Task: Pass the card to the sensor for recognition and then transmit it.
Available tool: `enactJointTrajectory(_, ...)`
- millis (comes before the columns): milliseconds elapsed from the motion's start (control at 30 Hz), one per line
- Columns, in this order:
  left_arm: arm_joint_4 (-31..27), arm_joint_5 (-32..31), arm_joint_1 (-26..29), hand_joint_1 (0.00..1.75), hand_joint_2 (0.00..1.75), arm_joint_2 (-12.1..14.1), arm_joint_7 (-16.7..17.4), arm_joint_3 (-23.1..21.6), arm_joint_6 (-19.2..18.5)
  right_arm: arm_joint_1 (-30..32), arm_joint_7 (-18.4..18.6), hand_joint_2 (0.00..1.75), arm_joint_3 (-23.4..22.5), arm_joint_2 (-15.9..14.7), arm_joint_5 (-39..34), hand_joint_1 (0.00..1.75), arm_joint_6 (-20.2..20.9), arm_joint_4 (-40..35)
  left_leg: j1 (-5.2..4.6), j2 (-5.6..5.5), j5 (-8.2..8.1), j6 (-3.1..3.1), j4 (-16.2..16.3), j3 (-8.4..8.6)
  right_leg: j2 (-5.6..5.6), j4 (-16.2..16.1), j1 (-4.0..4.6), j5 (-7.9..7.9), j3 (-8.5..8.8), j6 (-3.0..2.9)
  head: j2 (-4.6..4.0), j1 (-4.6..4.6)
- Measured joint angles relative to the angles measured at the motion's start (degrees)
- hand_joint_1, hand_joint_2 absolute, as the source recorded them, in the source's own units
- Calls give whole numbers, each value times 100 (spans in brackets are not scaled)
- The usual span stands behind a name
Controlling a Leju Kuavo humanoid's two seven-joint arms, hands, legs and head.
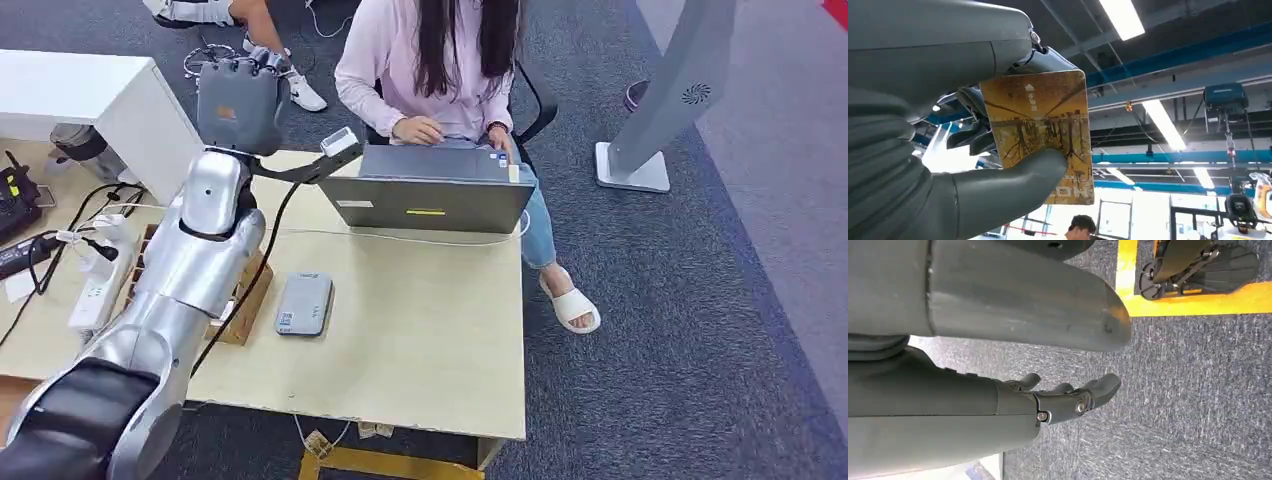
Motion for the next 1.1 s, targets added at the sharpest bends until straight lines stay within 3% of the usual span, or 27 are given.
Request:
enactJointTrajectory(433, 1030, -2, -493, 175, 175, -149, 341, -214, 61, -66, 37, 0, 145, 33, 63, 0, 2, -4, 0, 2, 0, 0, 0, 1, 1, 1, 0, 0, 0, 0, 0, 0)
enactJointTrajectory(800, 1352, 9, -547, 175, 175, -92, 332, -258, 164, -76, 24, 0, 245, 33, 81, 0, -24, -4, 0, 1, 0, 0, -1, -1, 0, 1, 0, 0, 1, 0, 0, 0)
enactJointTrajectory(833, 1367, 9, -547, 21, 175, -81, 324, -258, 175, -76, 15, 0, 254, 33, 81, 0, -29, -4, 0, 1, 0, 0, -1, -1, 0, 1, 0, 0, 1, 0, 0, 0)
enactJointTrajectory(867, 1389, 13, -548, 0, 175, -70, 317, -258, 181, -76, 13, 0, 265, 33, 81, 0, -33, -4, 0, 0, 0, 0, -1, -1, 0, 1, 0, 0, 1, 0, 0, 0)
enactJointTrajectory(1100, 1485, 164, -541, 0, 175, 0, 215, -258, 356, -76, 9, 0, 271, 33, 79, 0, -39, -4, 0, 0, 0, 0, -1, -1, 0, 3, 0, 0, 1, 0, 0, -2)
